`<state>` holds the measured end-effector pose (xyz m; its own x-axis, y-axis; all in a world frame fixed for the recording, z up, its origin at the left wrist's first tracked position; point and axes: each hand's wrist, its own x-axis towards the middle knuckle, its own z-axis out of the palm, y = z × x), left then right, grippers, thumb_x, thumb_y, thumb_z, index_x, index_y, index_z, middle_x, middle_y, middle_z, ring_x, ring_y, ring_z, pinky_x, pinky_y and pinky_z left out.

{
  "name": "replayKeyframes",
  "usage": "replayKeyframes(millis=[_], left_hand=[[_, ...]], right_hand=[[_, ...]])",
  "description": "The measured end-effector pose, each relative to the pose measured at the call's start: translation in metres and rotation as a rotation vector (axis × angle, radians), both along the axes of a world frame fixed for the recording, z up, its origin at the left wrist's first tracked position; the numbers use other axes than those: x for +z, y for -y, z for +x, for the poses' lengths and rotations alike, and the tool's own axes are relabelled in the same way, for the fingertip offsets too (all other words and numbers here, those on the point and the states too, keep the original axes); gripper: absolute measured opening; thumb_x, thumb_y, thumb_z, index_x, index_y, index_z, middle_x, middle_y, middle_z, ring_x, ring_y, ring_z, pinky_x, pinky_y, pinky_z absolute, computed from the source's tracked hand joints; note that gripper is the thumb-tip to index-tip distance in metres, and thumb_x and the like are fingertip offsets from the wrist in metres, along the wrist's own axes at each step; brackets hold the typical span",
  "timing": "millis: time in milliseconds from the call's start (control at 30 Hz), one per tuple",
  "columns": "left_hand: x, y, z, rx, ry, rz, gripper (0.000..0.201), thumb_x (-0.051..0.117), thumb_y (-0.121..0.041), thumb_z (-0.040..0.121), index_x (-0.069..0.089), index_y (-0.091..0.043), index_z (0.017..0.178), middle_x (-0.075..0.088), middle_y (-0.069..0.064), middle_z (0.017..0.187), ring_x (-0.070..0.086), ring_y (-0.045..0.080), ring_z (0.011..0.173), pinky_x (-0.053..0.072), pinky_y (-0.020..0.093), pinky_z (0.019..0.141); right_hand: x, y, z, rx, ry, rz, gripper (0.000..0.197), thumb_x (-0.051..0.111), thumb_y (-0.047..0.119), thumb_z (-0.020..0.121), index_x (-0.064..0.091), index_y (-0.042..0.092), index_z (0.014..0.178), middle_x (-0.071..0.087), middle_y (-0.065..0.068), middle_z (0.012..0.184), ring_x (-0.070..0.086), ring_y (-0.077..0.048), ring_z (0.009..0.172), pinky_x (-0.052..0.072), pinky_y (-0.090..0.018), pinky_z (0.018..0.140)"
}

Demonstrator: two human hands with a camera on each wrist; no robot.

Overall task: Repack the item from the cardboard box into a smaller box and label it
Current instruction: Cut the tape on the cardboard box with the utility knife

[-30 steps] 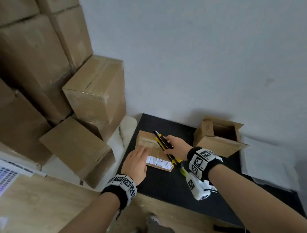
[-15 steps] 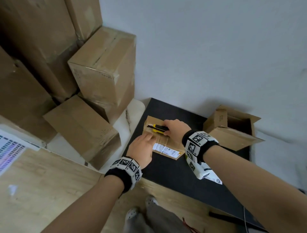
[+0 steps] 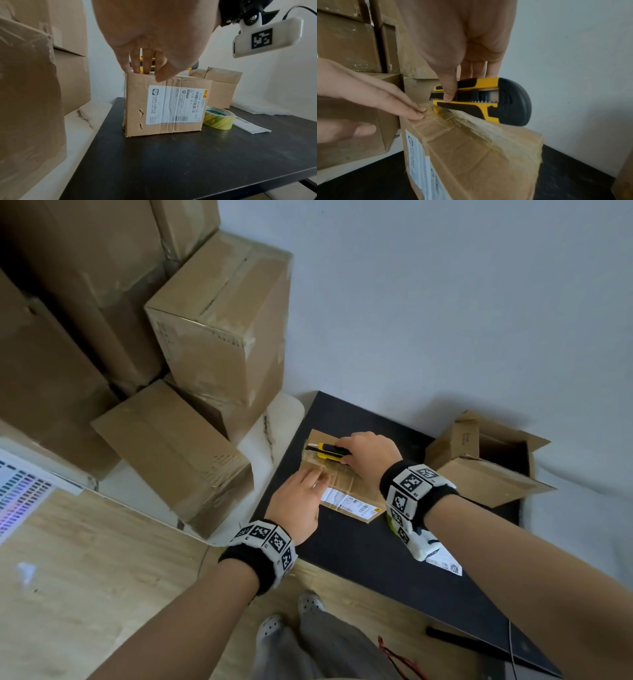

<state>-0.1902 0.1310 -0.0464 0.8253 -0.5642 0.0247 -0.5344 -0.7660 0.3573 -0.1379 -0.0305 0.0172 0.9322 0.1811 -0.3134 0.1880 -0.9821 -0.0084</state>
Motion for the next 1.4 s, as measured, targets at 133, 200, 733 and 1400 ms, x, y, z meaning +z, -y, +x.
replayKeyframes(millis=[133, 200, 733, 1400], left_hand=[[0.000, 0.000, 0.000, -0.009, -0.009, 0.022, 0.059, 0.050, -0.013, 0.090, 0.029, -0.015, 0.145, 0.027, 0.001, 0.151, 0.023, 0.015, 0.139, 0.021, 0.026, 0.116], [0.001, 0.001, 0.000, -0.016, -0.010, 0.041, 0.060, 0.049, -0.012, 0.090, 0.028, -0.014, 0.146, 0.026, 0.002, 0.151, 0.023, 0.016, 0.139, 0.022, 0.027, 0.116], [0.003, 0.000, 0.004, -0.023, -0.047, 0.037, 0.060, 0.051, -0.013, 0.090, 0.030, -0.017, 0.145, 0.025, -0.002, 0.152, 0.023, 0.014, 0.139, 0.029, 0.026, 0.111], [0.009, 0.002, 0.007, -0.050, -0.029, 0.114, 0.058, 0.050, -0.013, 0.090, 0.032, -0.016, 0.145, 0.030, 0.000, 0.148, 0.028, 0.017, 0.135, 0.034, 0.027, 0.107]], right_hand=[[0.001, -0.004, 0.001, 0.053, 0.020, -0.081, 0.031, 0.045, 0.022, 0.098, 0.052, 0.024, 0.128, 0.057, -0.003, 0.102, 0.059, -0.022, 0.089, 0.044, -0.029, 0.066], [0.003, -0.007, 0.001, 0.085, 0.036, -0.123, 0.029, 0.045, 0.022, 0.098, 0.054, 0.021, 0.125, 0.056, -0.003, 0.101, 0.059, -0.022, 0.087, 0.040, -0.028, 0.064], [0.013, -0.011, -0.001, 0.075, 0.081, -0.104, 0.031, 0.048, 0.020, 0.096, 0.055, 0.017, 0.126, 0.057, -0.005, 0.104, 0.058, -0.024, 0.095, 0.039, -0.028, 0.066], [0.032, -0.016, -0.004, 0.159, 0.049, -0.199, 0.031, 0.044, 0.009, 0.096, 0.054, 0.012, 0.125, 0.056, -0.009, 0.115, 0.055, -0.027, 0.107, 0.041, -0.031, 0.072]])
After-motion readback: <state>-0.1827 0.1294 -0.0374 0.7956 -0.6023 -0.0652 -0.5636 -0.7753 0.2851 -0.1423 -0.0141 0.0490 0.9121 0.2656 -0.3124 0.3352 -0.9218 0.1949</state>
